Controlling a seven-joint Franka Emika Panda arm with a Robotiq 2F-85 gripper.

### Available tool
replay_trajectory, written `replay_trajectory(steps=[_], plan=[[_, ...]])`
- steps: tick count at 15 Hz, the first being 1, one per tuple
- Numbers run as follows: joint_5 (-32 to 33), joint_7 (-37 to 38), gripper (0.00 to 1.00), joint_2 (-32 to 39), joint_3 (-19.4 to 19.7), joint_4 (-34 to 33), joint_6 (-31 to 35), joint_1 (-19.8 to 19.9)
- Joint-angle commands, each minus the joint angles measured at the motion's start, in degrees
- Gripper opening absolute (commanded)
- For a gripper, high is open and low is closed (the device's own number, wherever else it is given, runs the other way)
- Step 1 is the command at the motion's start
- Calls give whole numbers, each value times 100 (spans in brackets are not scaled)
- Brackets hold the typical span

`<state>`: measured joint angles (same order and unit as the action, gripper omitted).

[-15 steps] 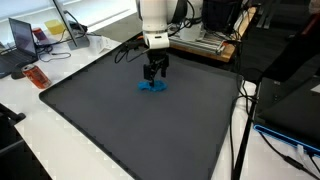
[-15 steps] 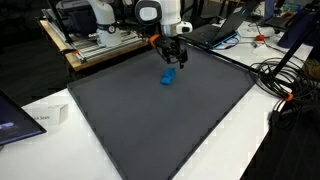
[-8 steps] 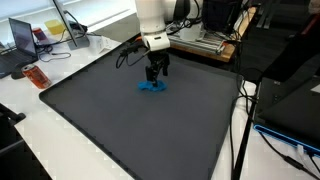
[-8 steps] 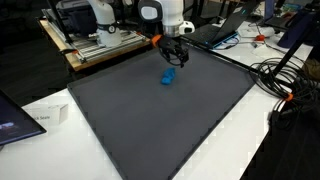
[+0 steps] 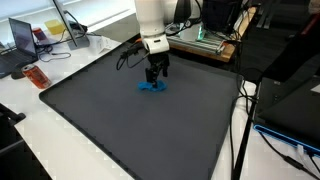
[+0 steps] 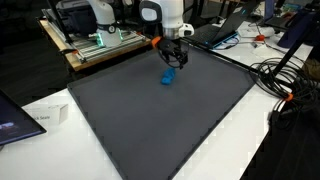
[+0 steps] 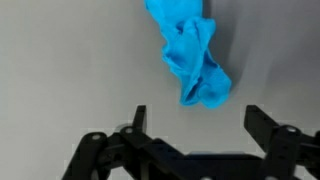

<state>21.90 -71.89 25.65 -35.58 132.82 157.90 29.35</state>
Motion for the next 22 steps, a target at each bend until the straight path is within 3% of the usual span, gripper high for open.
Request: replay_trajectory(steps=[1,5,6,7,16,18,22], plan=[[-488,-390,100,-266,860,53,8,-893],[-608,-478,100,-274,1503,39,-6,-1568],[-628,-499,75,-264,1597,31,-12,-1676],[-623,-521,74,-240,1691,5,-52,-1788],[-488,-547,11,-297,2180,-9,-197,-2326],[-465,-557,3,-323,2249,-13,-263,-2404],[-522,-677,4,-335,2277,-27,-379,-2468]])
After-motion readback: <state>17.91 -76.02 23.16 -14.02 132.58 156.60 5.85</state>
